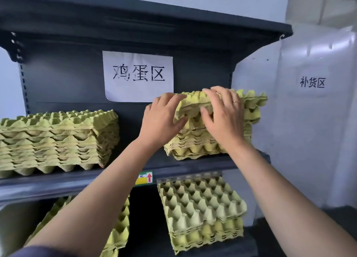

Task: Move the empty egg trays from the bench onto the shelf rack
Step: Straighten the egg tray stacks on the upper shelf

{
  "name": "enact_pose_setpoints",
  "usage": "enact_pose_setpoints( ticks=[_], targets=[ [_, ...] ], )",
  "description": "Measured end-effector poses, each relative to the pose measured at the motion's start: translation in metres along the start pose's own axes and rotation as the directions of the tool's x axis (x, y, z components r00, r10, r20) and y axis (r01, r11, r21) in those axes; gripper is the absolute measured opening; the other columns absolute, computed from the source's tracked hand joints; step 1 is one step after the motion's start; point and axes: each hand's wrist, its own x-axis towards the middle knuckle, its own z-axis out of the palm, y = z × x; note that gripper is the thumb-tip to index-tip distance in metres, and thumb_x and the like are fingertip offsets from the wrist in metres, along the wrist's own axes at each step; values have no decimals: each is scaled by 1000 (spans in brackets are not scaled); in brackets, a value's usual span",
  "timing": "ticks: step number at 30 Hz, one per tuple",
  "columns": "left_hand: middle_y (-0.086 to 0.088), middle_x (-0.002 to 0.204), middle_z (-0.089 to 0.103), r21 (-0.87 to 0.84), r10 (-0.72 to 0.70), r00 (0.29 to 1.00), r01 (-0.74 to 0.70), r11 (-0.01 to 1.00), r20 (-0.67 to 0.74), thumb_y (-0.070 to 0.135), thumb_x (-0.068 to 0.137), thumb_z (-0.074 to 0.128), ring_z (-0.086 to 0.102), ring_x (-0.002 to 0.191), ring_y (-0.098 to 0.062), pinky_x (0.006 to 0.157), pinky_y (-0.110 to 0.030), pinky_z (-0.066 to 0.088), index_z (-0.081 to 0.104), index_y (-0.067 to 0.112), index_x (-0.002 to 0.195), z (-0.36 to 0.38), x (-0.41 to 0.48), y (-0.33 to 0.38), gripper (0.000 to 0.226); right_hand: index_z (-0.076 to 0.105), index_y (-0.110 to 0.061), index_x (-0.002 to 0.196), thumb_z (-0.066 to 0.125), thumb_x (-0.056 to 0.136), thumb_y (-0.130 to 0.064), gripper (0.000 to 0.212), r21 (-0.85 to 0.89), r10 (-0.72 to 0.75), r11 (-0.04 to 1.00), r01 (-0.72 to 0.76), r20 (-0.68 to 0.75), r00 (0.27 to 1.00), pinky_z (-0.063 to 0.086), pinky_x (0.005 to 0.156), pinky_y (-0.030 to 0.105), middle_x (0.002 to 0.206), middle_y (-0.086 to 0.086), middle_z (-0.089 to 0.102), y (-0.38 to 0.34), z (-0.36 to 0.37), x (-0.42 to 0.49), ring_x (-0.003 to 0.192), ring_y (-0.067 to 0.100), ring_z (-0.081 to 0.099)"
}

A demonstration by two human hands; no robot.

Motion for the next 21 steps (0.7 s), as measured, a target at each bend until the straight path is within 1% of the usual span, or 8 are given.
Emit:
enact_pose_setpoints(
  ticks=[2,4,6,11,13,15,18,21],
  targets=[
    [0,133,43,47,-25,999,23,999,46,36,85,60,40,121,-24,95,-40,33,39,26,137,8,8,7,57,56,-19,126,57,85,-35,44,-15,42,999,-40,147,988,39,98,48,129,7,55,24,0,3,120,31,47],
    [1,133,44,73,-40,997,35,997,73,35,84,61,40,122,-24,95,-40,33,40,26,136,16,15,12,56,50,-24,133,59,86,-38,49,-23,71,997,-67,300,951,33,103,52,137,5,50,43,2,3,130,31,39],
    [2,132,45,87,-51,995,43,995,86,33,84,63,41,121,-24,95,-39,34,43,25,132,23,19,14,53,45,-28,138,62,86,-38,56,-31,57,998,-49,385,921,29,105,55,138,3,49,54,4,1,135,29,32],
    [1,122,54,138,-43,998,37,990,40,26,87,60,46,115,-26,89,-38,37,51,19,120,33,28,9,35,40,-31,140,64,87,-34,58,-70,-6,997,40,427,904,23,104,63,133,1,53,70,7,11,133,26,34],
    [1,117,58,188,3,1000,-7,982,21,23,87,60,50,112,-27,90,-37,36,54,16,114,32,33,6,29,43,-30,137,61,90,-30,51,-59,30,998,-4,453,891,20,106,63,134,0,52,77,8,21,132,25,37],
    [0,114,60,201,31,999,-29,979,-7,20,86,61,51,110,-28,90,-37,36,56,14,112,31,36,1,27,49,-24,129,58,92,-30,39,-63,47,998,-20,467,883,22,106,62,128,0,56,78,11,28,125,27,43],
    [-4,116,59,79,11,999,-7,997,-50,14,85,61,51,107,-32,85,-39,40,55,12,116,31,37,-10,32,53,-18,117,60,90,-30,31,-92,37,996,0,401,915,24,104,61,112,0,62,69,18,34,114,29,49],
    [-4,126,51,-60,44,998,-46,997,-43,9,81,65,48,109,-29,86,-39,44,47,14,127,35,36,-21,50,55,-14,112,64,87,-26,29,-105,46,994,-11,333,942,24,103,63,110,2,63,68,26,34,110,31,51]
  ],
)
